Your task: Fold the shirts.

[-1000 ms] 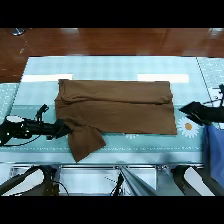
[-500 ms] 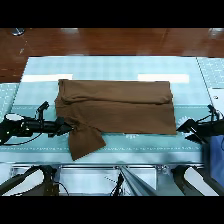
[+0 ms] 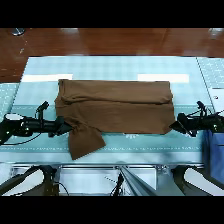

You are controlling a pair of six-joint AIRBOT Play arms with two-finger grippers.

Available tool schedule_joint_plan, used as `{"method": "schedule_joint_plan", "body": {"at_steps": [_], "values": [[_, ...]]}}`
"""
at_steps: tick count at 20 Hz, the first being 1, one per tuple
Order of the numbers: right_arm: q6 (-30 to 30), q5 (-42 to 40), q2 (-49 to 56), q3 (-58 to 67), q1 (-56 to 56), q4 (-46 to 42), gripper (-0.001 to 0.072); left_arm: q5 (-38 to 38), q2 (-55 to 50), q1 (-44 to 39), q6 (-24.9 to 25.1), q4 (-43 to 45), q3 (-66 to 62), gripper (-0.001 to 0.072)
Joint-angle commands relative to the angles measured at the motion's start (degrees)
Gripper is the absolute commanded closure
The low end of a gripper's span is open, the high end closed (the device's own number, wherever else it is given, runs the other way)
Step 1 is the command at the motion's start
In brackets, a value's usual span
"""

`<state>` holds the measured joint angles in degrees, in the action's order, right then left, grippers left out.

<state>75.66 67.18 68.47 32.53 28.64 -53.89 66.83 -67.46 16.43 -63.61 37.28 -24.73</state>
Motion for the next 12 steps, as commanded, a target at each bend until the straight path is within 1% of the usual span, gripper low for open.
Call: {"method": "schedule_joint_plan", "body": {"at_steps": [1, 4, 6, 9, 11, 12], "values": [[-5.0, 2.3, 0.8, 3.1, -0.3, 1.3, 0.0685, 1.5, 0.0, 0.3, 0.0, 0.0, -2.9, 0.0682], [-4.3, 4.2, 0.8, 10.6, -0.3, -0.7, 0.0685, 3.9, 0.0, 2.2, -0.1, -1.2, -11.3, 0.0682], [-3.8, 3.7, 1.6, 15.0, -0.3, 0.6, 0.0685, 2.7, -1.0, 2.4, -0.8, -1.3, -17.3, 0.0683], [-3.8, 1.1, 6.6, 21.0, -0.3, 6.1, 0.0685, -0.8, -6.1, 2.3, -5.7, -2.4, -26.0, 0.0683], [-5.1, 1.0, 11.3, 24.6, -0.5, 11.8, 0.0685, -1.0, -11.0, 1.2, -6.6, -3.0, -32.0, 0.0682], [-5.3, 0.8, 13.9, 26.6, -1.2, 13.2, 0.0685, -0.8, -13.7, 0.2, -7.2, -3.0, -34.8, 0.0682]]}}
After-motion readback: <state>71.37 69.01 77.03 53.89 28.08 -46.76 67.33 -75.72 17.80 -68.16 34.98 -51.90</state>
